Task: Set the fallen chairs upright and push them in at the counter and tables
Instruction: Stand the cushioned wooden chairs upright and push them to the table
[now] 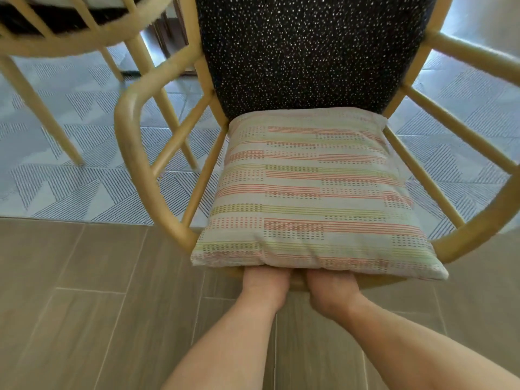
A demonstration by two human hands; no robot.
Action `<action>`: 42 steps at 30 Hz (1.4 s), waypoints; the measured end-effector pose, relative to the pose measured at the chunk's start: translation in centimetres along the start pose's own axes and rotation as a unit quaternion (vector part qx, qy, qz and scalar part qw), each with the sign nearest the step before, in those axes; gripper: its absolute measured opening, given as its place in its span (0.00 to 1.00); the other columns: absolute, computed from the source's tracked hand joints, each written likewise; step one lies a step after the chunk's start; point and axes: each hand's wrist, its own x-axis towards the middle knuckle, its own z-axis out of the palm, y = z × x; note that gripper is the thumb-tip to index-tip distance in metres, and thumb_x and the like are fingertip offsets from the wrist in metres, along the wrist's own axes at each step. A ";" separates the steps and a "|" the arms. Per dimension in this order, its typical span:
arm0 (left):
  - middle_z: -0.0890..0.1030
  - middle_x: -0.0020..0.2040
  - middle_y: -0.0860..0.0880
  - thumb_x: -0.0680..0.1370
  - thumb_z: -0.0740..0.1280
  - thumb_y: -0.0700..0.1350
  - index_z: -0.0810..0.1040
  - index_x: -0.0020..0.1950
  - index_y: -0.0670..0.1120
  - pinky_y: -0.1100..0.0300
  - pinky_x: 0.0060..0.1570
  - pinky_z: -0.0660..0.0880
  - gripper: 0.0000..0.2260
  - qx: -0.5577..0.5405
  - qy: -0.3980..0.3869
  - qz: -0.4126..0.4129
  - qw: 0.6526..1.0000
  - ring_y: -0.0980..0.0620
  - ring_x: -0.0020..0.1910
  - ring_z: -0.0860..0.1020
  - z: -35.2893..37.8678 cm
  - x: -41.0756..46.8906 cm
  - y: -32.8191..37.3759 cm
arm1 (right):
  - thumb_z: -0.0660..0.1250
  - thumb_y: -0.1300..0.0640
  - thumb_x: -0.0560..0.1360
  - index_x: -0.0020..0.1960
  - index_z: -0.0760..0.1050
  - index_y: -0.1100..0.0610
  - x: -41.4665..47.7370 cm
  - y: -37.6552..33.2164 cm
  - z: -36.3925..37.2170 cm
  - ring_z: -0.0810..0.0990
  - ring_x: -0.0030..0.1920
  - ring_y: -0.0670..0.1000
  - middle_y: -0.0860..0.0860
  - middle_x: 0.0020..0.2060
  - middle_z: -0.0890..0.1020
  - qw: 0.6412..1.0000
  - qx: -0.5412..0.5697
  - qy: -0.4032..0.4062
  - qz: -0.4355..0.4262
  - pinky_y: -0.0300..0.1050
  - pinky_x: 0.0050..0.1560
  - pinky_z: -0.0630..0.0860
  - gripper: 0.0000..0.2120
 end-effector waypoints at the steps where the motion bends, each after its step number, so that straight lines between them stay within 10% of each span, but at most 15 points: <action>1: 0.61 0.75 0.46 0.80 0.56 0.46 0.59 0.74 0.54 0.50 0.66 0.62 0.22 0.028 -0.004 0.006 1.000 0.41 0.71 0.61 -1.6 -1.3 0.5 | 0.59 0.59 0.75 0.73 0.61 0.57 -1.2 -0.4 -1.8 0.64 0.70 0.62 0.59 0.71 0.66 0.999 0.031 -0.014 0.010 0.38 0.64 0.65 0.26; 11: 0.76 0.60 0.48 0.68 0.68 0.45 0.73 0.58 0.53 0.50 0.56 0.71 0.19 0.083 -0.019 0.034 0.996 0.41 0.59 0.74 -20.3 -15.2 6.5 | 0.65 0.60 0.66 0.57 0.72 0.51 -13.4 -4.2 -23.3 0.77 0.57 0.59 0.53 0.56 0.79 0.994 -0.044 -0.080 -0.052 0.46 0.51 0.74 0.20; 21: 0.75 0.62 0.47 0.71 0.67 0.42 0.67 0.67 0.54 0.50 0.63 0.60 0.25 0.122 0.017 0.014 0.992 0.44 0.63 0.70 -34.0 -19.9 10.7 | 0.63 0.60 0.70 0.60 0.70 0.56 -16.8 -5.0 -38.9 0.76 0.57 0.57 0.54 0.57 0.79 0.982 -0.122 -0.035 -0.140 0.49 0.62 0.65 0.18; 29: 0.79 0.57 0.50 0.78 0.57 0.45 0.74 0.59 0.54 0.48 0.62 0.58 0.12 0.093 0.106 -0.048 0.989 0.45 0.59 0.72 -40.8 -16.2 12.5 | 0.62 0.55 0.70 0.52 0.75 0.51 -12.1 -4.7 -45.4 0.80 0.52 0.56 0.52 0.50 0.83 0.986 -0.089 0.030 -0.135 0.47 0.59 0.65 0.12; 42: 0.81 0.52 0.43 0.76 0.59 0.45 0.74 0.55 0.48 0.48 0.54 0.65 0.09 0.107 0.061 0.077 0.989 0.40 0.53 0.77 -46.8 -10.9 9.4 | 0.59 0.50 0.63 0.42 0.69 0.47 -7.2 -6.8 -50.5 0.79 0.54 0.51 0.48 0.49 0.82 0.997 -0.057 0.000 -0.057 0.47 0.64 0.60 0.08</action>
